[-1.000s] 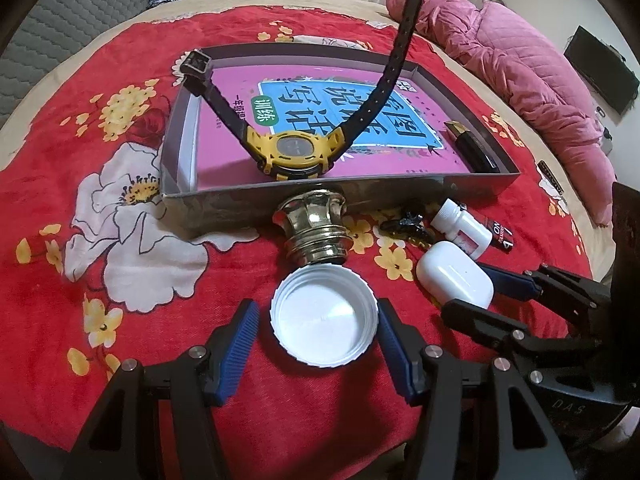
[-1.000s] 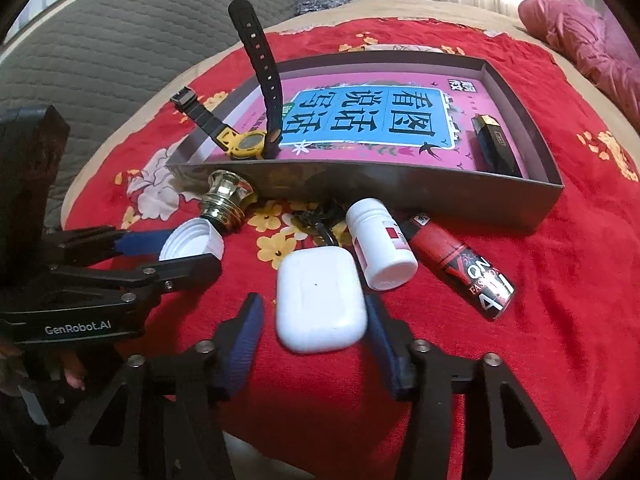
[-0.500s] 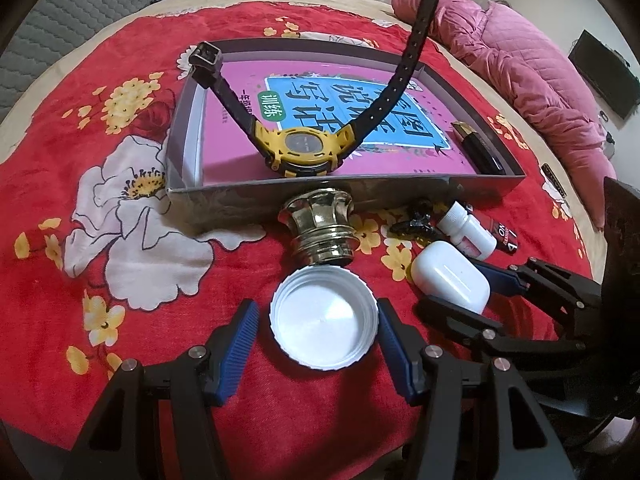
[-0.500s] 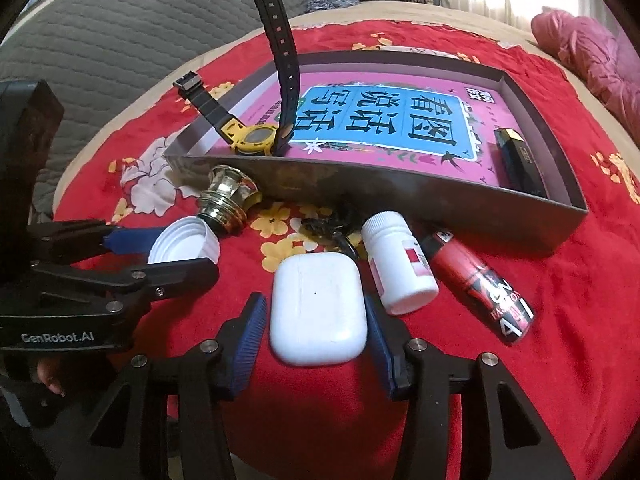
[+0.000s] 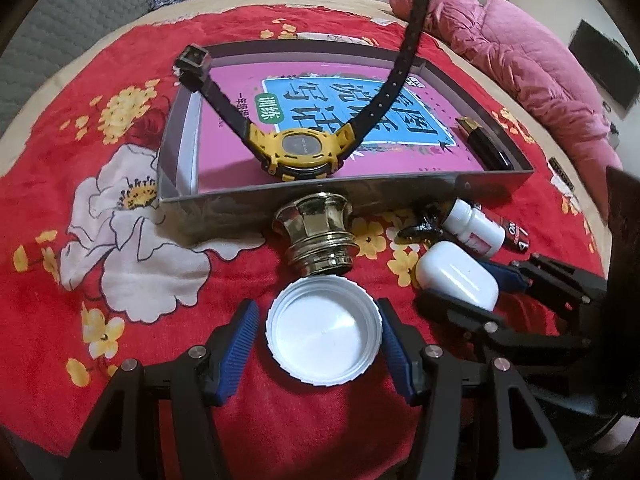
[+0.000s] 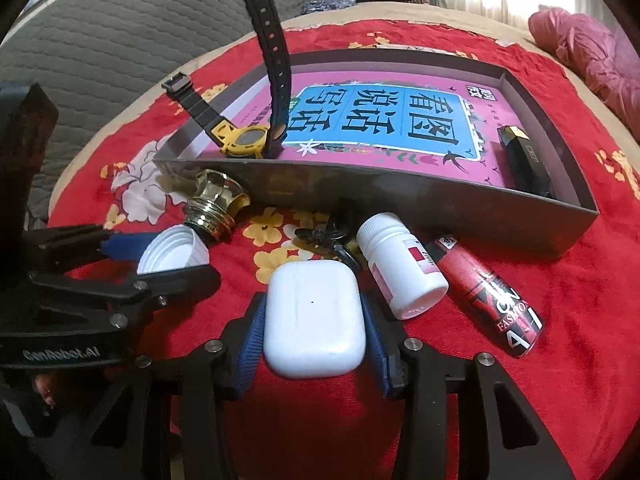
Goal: Organize rigid objects
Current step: 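Grasp the white bottle cap with the left tool while the right tool grasps the white AirPods case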
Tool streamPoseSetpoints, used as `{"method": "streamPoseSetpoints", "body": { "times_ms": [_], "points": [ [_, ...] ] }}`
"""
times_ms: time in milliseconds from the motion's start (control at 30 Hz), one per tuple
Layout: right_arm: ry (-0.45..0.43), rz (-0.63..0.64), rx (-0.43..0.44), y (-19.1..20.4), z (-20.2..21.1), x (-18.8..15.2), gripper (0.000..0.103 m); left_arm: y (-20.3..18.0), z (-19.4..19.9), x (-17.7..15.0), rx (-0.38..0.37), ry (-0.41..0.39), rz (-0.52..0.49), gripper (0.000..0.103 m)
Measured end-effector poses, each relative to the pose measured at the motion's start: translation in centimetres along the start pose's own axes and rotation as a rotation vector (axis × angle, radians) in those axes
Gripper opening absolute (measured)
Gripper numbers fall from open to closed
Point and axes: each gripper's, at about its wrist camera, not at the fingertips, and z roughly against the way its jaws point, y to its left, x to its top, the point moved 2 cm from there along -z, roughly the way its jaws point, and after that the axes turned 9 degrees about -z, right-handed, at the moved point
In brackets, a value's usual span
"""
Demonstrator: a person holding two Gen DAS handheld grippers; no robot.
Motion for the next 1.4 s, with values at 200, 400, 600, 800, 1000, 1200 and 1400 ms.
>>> {"method": "streamPoseSetpoints", "body": {
  "times_ms": [200, 400, 600, 800, 1000, 1200, 1400],
  "points": [
    [-0.01, -0.008, 0.012, 0.1, 0.5, 0.0, 0.046, 0.3, 0.1, 0.1, -0.018, -0.011, 0.013, 0.057],
    [-0.019, -0.024, 0.038, 0.0, 1.3, -0.2, 0.046, 0.9, 0.5, -0.1, -0.041, -0.022, 0.035, 0.05],
    [-0.035, -0.042, 0.057, -0.1, 2.0, -0.1, 0.046, 1.1, 1.0, -0.3, -0.052, -0.031, 0.039, 0.05],
    [-0.064, -0.066, 0.09, -0.4, 3.0, 0.2, 0.046, 1.1, 2.0, -0.4, -0.061, -0.043, 0.046, 0.05],
    [-0.113, -0.068, 0.114, -0.2, 4.4, 0.5, 0.046, 0.6, 3.5, -0.3, -0.063, -0.086, 0.03, 0.05],
    [-0.171, -0.055, 0.117, 0.1, 6.0, 0.8, 0.046, 0.3, 5.3, 0.1, -0.072, -0.164, 0.023, 0.05],
    [-0.218, -0.055, 0.108, -0.2, 7.0, 1.2, 0.046, -0.3, 5.8, 0.6, -0.061, -0.194, 0.004, 0.05]
  ]
}}
